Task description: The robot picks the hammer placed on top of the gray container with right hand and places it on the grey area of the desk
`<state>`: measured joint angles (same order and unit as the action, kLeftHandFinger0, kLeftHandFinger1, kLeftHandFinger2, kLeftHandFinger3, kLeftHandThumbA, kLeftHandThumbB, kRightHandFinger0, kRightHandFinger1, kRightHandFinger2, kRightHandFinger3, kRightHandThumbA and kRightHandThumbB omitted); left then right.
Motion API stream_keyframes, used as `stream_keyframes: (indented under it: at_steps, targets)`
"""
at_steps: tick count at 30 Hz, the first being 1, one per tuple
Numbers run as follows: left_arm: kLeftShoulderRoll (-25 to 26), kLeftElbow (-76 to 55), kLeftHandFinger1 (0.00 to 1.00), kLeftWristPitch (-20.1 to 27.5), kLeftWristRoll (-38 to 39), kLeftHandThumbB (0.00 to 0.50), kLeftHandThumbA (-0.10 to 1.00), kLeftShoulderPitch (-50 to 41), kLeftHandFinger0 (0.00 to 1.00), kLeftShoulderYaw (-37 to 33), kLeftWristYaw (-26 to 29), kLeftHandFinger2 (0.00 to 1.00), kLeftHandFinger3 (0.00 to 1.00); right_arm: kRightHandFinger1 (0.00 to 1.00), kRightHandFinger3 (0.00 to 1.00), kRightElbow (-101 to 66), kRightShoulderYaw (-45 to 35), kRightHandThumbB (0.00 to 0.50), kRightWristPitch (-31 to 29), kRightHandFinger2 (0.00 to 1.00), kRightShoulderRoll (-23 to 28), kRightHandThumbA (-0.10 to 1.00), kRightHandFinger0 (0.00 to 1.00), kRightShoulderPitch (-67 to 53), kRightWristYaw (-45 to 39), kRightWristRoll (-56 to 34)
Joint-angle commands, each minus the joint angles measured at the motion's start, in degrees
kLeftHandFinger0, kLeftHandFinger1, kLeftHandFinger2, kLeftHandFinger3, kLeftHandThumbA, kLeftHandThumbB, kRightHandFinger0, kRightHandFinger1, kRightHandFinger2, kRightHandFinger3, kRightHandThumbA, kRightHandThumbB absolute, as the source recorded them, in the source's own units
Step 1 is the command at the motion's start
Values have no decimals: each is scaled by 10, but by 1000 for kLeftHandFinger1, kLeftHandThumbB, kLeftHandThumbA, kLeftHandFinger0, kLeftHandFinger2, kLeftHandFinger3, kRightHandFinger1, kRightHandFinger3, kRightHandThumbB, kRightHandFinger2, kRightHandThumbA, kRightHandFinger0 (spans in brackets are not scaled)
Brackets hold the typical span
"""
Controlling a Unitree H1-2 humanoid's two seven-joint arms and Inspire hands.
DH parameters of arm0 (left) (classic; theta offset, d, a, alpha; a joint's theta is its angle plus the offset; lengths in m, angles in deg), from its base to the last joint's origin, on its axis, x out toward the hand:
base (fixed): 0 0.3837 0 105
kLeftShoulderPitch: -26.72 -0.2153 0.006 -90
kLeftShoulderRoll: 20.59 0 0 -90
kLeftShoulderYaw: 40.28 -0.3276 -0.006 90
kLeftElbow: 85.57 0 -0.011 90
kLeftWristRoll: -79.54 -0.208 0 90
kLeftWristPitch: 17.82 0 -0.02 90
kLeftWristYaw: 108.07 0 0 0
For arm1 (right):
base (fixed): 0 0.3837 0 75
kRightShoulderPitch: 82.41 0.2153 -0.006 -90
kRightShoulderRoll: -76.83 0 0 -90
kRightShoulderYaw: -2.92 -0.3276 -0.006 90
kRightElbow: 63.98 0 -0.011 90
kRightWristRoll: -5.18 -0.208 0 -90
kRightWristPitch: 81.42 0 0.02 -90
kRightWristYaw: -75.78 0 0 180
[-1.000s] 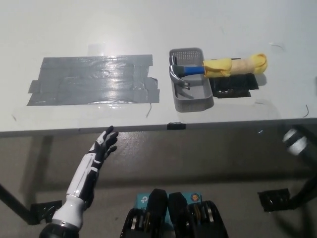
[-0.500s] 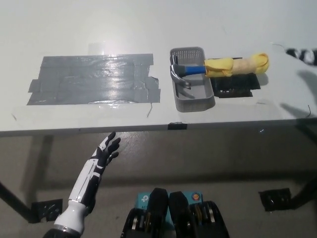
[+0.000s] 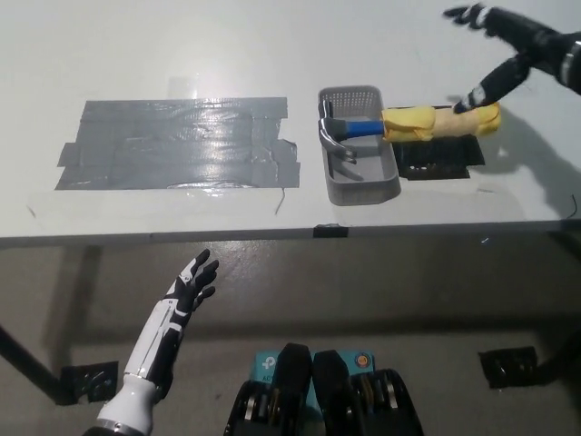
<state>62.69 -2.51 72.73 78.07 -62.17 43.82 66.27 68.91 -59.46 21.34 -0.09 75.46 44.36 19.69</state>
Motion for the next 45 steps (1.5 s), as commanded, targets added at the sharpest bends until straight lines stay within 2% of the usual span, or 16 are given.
stream_keyframes:
  at_steps: [1, 2, 4, 5, 7, 11, 13, 18, 19, 21, 29, 36, 45]
  targets:
    - [9, -18, 1000, 27, 4, 110, 1000, 0, 1000, 4, -12, 1000, 1000, 1000, 1000, 94, 41, 317, 17, 1000, -22, 1000, 1000, 131, -134, 32]
    - [8, -20, 1000, 24, 6, 118, 1000, 0, 1000, 5, -12, 1000, 1000, 1000, 1000, 103, 45, 299, 5, 1000, -27, 1000, 1000, 133, -132, 31]
    - [8, -22, 1000, 23, 6, 119, 1000, 1, 1000, 6, -11, 1000, 1000, 1000, 1000, 125, 50, 303, 3, 1000, -39, 1000, 1000, 138, -126, 34]
    - [10, -22, 1000, 23, 5, 118, 1000, 1, 1000, 6, -12, 1000, 1000, 1000, 1000, 139, 58, 335, 4, 1000, -48, 1000, 1000, 141, -115, 46]
    - [11, -23, 1000, 22, 5, 115, 1000, 2, 1000, 5, -13, 1000, 1000, 1000, 1000, 151, 69, 349, -5, 1000, -54, 1000, 1000, 144, -109, 59]
    - [13, -22, 1000, 23, 7, 120, 1000, 4, 1000, 5, -15, 1000, 1000, 1000, 1000, 180, 88, 327, -50, 1000, -65, 1000, 1000, 146, -100, 77]
    - [13, -24, 1000, 21, 7, 122, 1000, 4, 1000, 4, -15, 1000, 1000, 1000, 1000, 188, 93, 348, -39, 1000, -72, 1000, 1000, 146, -93, 85]
    - [13, -26, 1000, 24, 2, 121, 1000, 4, 1000, 2, -15, 1000, 1000, 1000, 1000, 205, 103, 340, -45, 1000, -82, 1000, 1000, 145, -84, 105]
    - [13, -26, 1000, 22, 2, 122, 1000, 6, 1000, 2, -15, 1000, 1000, 1000, 1000, 206, 98, 384, -35, 1000, -85, 1000, 1000, 143, -77, 103]
    - [14, -30, 1000, 18, 6, 133, 1000, 6, 1000, 4, -16, 1000, 1000, 1000, 1000, 206, 98, 382, -35, 1000, -88, 1000, 1000, 143, -72, 110]
    - [17, -31, 1000, 21, 5, 122, 1000, 8, 1000, 5, -16, 1000, 1000, 1000, 1000, 241, 95, 358, -43, 1000, -101, 1000, 1000, 147, -70, 120]
    - [18, -29, 1000, 21, 6, 137, 1000, 10, 1000, 4, -17, 1000, 1000, 1000, 1000, 255, 89, 369, -49, 1000, -106, 1000, 1000, 145, -61, 127]
    - [19, -32, 1000, 17, 3, 129, 1000, 7, 1000, 3, -16, 1000, 1000, 1000, 1000, 273, 79, 391, -62, 1000, -120, 1000, 1000, 143, -45, 131]
